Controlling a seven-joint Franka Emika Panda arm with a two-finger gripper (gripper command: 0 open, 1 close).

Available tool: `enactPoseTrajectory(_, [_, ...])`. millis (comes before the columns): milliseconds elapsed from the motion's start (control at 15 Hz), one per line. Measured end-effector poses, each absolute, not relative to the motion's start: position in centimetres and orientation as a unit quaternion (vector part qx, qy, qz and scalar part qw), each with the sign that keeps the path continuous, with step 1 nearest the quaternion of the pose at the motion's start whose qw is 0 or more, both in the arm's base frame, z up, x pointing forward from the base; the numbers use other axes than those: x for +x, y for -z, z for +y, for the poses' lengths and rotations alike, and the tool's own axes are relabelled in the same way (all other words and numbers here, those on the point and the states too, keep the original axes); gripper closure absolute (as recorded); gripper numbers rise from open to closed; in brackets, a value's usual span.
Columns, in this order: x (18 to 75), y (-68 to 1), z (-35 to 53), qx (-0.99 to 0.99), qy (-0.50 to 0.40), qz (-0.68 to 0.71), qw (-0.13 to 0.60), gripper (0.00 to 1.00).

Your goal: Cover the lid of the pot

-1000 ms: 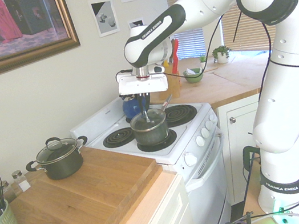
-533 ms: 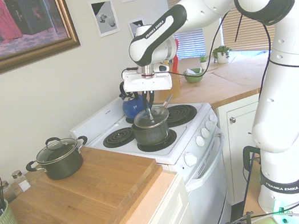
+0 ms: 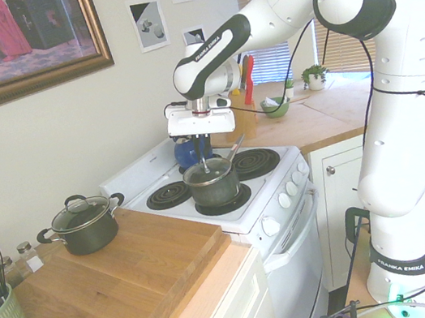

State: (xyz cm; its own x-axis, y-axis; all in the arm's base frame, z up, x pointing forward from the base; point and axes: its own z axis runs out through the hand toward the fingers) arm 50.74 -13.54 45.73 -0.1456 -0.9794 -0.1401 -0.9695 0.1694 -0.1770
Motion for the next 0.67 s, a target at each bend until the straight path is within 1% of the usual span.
enactPoseTrajectory(333, [51.1, -46.5, -15.3, -0.630, 0.030, 0.767, 0.116, 1.00])
enactPoseTrajectory(667, [51.4, -45.9, -14.5, -0.637, 0.024, 0.763, 0.111, 1.00])
